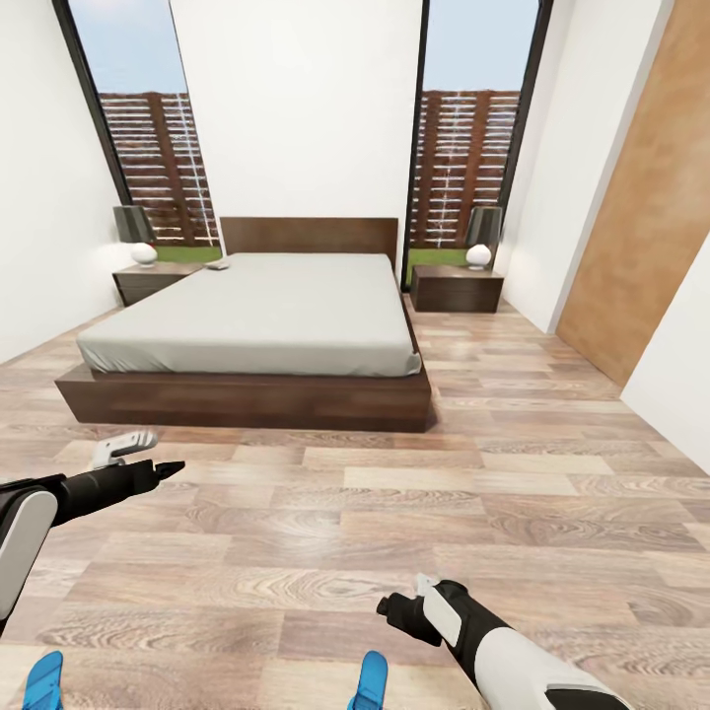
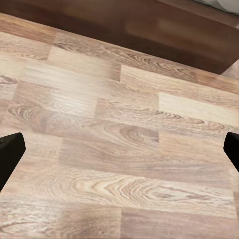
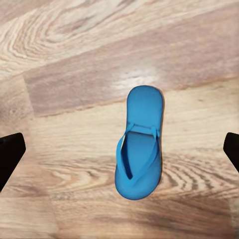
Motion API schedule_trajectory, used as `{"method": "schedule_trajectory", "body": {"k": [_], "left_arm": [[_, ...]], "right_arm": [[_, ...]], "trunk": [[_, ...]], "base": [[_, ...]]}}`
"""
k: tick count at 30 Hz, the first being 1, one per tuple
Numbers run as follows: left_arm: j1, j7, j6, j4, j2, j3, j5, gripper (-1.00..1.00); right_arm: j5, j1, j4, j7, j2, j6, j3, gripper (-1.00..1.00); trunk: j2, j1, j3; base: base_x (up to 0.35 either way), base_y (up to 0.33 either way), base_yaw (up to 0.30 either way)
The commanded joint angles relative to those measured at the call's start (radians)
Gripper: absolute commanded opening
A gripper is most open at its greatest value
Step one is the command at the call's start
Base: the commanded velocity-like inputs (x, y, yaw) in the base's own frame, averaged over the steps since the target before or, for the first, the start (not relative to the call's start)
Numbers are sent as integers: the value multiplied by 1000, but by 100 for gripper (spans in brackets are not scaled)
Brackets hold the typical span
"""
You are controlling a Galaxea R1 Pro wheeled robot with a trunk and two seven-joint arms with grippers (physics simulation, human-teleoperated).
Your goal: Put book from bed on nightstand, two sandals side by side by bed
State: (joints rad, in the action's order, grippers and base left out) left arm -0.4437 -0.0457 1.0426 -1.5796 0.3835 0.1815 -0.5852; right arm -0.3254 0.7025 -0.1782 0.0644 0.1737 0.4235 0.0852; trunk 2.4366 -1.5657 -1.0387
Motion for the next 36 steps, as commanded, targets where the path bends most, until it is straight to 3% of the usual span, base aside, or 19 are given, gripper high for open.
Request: {"method": "schedule_trajectory", "body": {"k": [1, 36], "left_arm": [[0, -5, 5, 0, 0, 1, 3, 100], [0, -5, 5, 0, -1, 1, 3, 100]], "right_arm": [[-3, 0, -3, 6, 1, 5, 8, 100], [-3, 0, -17, 7, 1, 4, 5, 100]], "trunk": [[0, 0, -3], [0, 0, -51]], "base": [[0, 0, 0], [0, 0, -1]]}}
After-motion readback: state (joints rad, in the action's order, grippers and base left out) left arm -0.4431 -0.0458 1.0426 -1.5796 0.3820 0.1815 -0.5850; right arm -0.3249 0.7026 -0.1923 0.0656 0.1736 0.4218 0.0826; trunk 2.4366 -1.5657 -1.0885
